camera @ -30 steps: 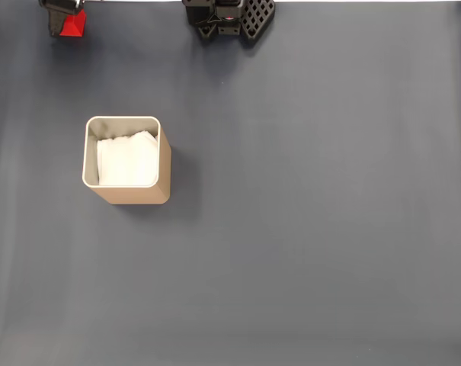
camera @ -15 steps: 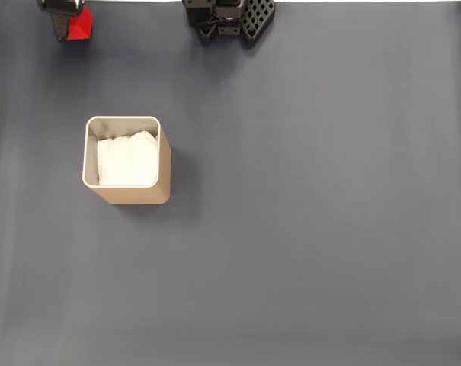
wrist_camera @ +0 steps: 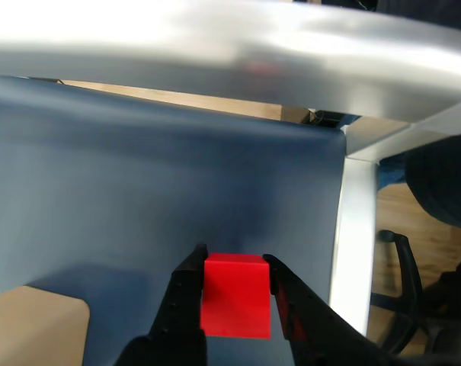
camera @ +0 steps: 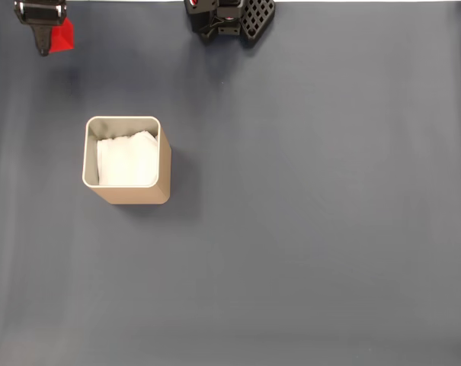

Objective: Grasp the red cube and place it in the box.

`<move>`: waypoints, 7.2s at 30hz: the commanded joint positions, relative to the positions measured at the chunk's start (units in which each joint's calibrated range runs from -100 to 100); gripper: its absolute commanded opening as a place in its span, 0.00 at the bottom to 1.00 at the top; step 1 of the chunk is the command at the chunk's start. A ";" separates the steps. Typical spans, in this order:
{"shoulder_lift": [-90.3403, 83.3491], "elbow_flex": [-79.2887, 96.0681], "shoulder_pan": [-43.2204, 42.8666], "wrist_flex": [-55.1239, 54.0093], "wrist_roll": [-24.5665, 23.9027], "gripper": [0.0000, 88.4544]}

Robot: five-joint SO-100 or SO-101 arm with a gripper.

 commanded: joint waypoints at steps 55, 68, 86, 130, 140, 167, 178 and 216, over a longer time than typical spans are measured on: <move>-14.09 -23.94 -43.21 29.18 2.98 0.00; -7.17 -22.66 -44.70 20.57 2.83 0.00; -4.92 -19.29 -40.30 17.12 1.86 0.00; -6.56 -14.19 -38.88 7.35 -0.34 0.40; -8.12 -12.36 -38.38 6.12 -0.44 0.40; -17.99 -3.89 -42.36 2.76 -2.30 0.07; -26.99 3.13 -53.36 4.15 -3.08 0.00; -69.91 59.83 -69.69 5.79 -1.81 0.00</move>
